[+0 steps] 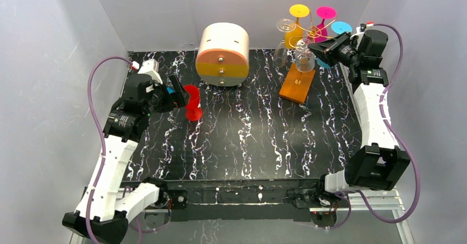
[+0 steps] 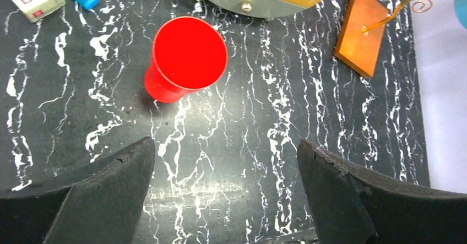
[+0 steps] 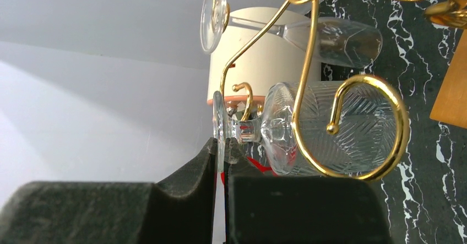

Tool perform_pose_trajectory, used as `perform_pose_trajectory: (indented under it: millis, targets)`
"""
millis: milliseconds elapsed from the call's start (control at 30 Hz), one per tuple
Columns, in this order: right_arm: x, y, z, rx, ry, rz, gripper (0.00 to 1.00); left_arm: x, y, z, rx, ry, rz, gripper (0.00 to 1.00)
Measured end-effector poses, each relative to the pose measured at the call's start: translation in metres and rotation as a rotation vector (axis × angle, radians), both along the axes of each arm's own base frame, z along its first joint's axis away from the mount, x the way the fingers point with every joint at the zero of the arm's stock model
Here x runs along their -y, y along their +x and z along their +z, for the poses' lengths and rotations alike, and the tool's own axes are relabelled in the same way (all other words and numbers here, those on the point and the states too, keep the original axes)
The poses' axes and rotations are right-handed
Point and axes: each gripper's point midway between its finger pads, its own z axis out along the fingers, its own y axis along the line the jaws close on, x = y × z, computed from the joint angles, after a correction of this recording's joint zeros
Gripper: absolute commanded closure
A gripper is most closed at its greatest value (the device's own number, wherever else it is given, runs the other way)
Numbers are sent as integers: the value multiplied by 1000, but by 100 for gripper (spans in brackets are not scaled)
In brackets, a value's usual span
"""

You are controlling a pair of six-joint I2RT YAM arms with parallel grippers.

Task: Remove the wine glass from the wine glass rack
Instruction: Place the wine glass at the center of the board.

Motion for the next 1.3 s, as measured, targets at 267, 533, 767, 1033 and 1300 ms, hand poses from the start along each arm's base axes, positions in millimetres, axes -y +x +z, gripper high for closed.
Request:
perform_pose_trajectory:
  millis: [267,533,767,1033,1300]
  targets:
    - [-9,-20,8,28,4,56,99,26,7,3,-5,-78,-112,2]
    - [-20,-45,3,32,6,137,99,57,14,9,-8,-185,-238,2]
    - [-31,-73,3,59,-3,231,99,83,18,31,33,-313,-333,4]
    - [-55,-110,-3,96,-37,384,99,130,15,44,44,-413,-462,9]
    - [-106,-147,-13,120,-76,596,99,202,-13,37,6,-482,-620,10]
